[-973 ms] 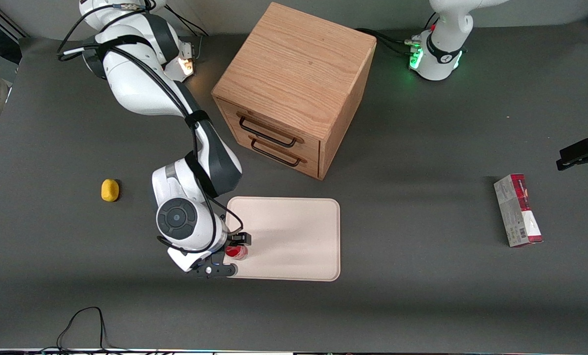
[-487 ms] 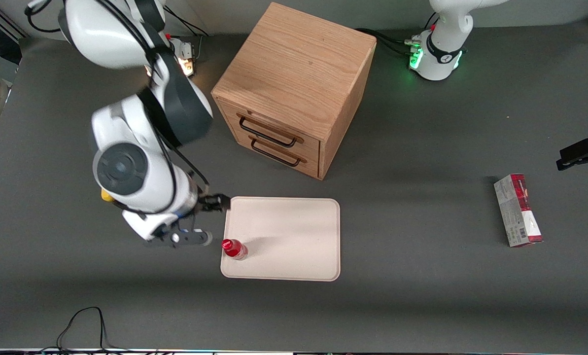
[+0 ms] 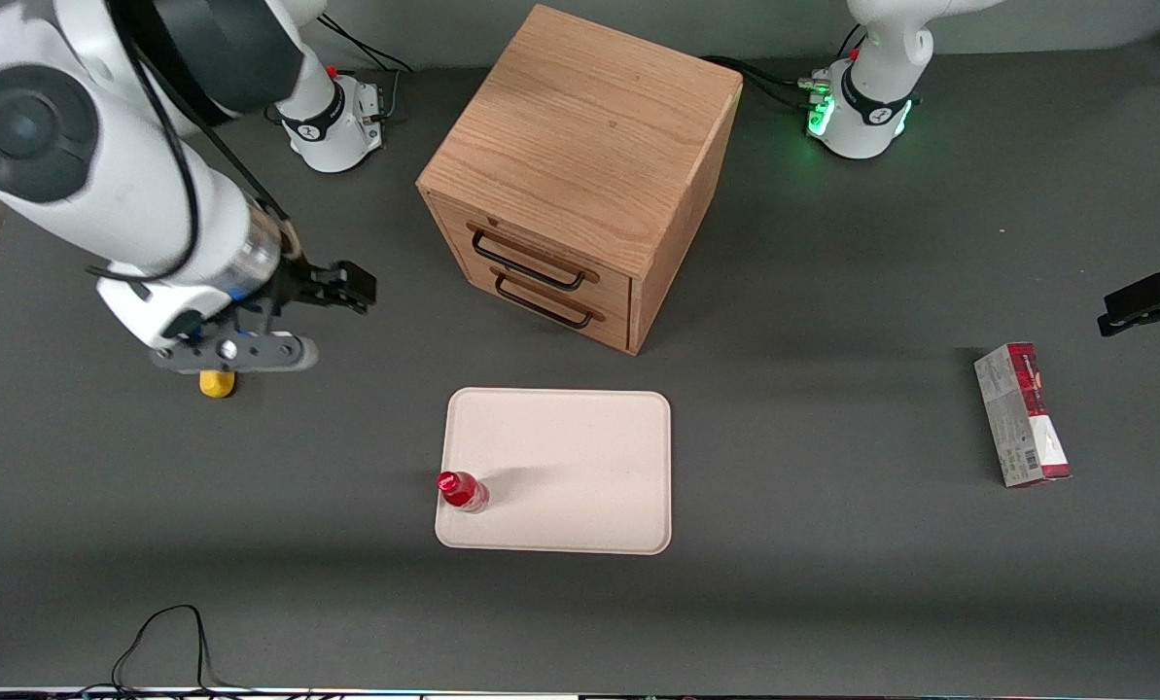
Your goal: Place coke bottle on tray
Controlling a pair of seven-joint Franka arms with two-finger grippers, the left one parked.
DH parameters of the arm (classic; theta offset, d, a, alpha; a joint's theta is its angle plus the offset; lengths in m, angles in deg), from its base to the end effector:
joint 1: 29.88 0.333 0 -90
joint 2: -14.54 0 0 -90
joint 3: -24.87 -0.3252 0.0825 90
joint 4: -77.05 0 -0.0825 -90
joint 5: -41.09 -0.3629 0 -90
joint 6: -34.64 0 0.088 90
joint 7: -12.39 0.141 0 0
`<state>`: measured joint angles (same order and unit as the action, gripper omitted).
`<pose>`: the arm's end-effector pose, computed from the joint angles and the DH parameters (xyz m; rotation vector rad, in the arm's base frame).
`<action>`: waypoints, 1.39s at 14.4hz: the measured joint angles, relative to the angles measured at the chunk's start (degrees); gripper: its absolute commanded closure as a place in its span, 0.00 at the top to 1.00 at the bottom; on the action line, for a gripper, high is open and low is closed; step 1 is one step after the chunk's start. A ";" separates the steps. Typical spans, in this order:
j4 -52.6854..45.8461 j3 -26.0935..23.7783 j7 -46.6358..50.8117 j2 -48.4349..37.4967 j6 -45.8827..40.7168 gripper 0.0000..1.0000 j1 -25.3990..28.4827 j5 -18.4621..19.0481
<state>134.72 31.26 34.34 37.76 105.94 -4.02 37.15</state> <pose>0.5675 0.2300 0.5856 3.0935 -0.0329 -0.2522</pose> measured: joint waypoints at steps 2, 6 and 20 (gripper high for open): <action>8.97 2.62 -2.95 -6.60 2.98 1.00 -0.05 0.01; 24.00 6.15 -11.02 -17.37 9.22 1.00 -5.20 0.01; 41.46 -4.90 -18.98 -29.88 19.37 1.00 -23.14 1.27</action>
<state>176.19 26.36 15.36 7.88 125.31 -27.16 38.42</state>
